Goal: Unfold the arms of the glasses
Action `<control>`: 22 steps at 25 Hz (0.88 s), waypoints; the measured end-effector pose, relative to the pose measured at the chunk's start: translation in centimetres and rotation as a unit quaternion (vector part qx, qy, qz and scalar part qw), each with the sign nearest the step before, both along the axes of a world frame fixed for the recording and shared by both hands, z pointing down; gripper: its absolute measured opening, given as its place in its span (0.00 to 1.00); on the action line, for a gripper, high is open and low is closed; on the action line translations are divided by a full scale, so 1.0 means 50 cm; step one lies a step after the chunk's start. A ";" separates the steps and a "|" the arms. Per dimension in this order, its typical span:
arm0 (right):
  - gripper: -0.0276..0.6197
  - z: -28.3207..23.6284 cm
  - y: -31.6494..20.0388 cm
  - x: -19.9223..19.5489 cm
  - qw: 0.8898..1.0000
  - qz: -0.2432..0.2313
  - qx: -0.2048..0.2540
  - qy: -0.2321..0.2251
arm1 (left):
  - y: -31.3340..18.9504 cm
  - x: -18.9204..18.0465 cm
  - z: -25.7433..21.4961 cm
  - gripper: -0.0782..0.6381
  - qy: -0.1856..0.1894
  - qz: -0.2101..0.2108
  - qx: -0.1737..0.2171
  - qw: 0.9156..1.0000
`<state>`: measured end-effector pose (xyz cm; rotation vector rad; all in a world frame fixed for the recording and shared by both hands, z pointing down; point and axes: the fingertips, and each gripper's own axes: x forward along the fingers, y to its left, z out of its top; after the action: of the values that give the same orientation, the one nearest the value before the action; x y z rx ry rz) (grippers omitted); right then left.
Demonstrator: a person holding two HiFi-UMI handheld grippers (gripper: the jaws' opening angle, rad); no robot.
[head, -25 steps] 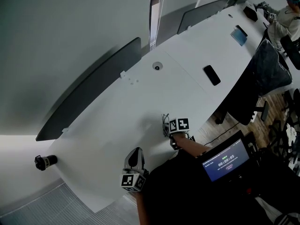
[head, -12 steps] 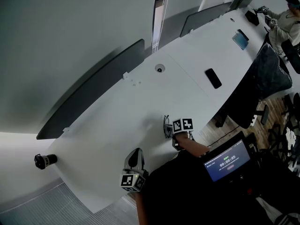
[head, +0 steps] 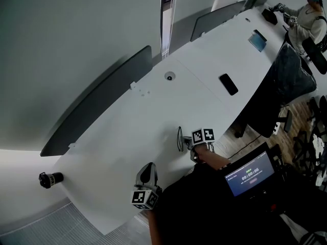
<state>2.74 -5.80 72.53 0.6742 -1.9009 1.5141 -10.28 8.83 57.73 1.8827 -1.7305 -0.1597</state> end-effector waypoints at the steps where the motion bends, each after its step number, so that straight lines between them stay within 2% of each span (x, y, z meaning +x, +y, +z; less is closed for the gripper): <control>1: 0.07 -0.022 0.013 0.010 1.000 -0.001 -0.001 -0.005 | 0.011 0.012 -0.024 0.12 -0.003 0.002 0.000 1.000; 3: 0.07 -0.055 0.030 0.025 1.000 -0.004 -0.001 -0.013 | 0.019 0.030 -0.061 0.12 -0.005 0.006 0.007 1.000; 7: 0.07 -0.071 0.037 0.027 0.999 -0.012 -0.003 -0.034 | 0.015 0.035 -0.053 0.12 -0.002 0.016 0.010 1.000; 13: 0.07 -0.110 0.065 0.040 0.994 -0.096 0.007 -0.054 | 0.014 0.040 -0.014 0.12 -0.004 0.030 0.008 1.000; 19: 0.07 -0.114 0.048 0.067 0.994 -0.097 -0.003 -0.050 | -0.002 0.056 0.009 0.12 0.003 0.056 0.012 0.998; 22: 0.07 -0.117 0.044 0.065 0.995 -0.082 -0.015 -0.063 | -0.009 0.072 0.006 0.12 0.010 0.075 0.024 0.997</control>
<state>5.99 -3.62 66.70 0.4077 -1.9701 1.5078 -6.70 8.40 58.05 2.0294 -1.5781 -0.1619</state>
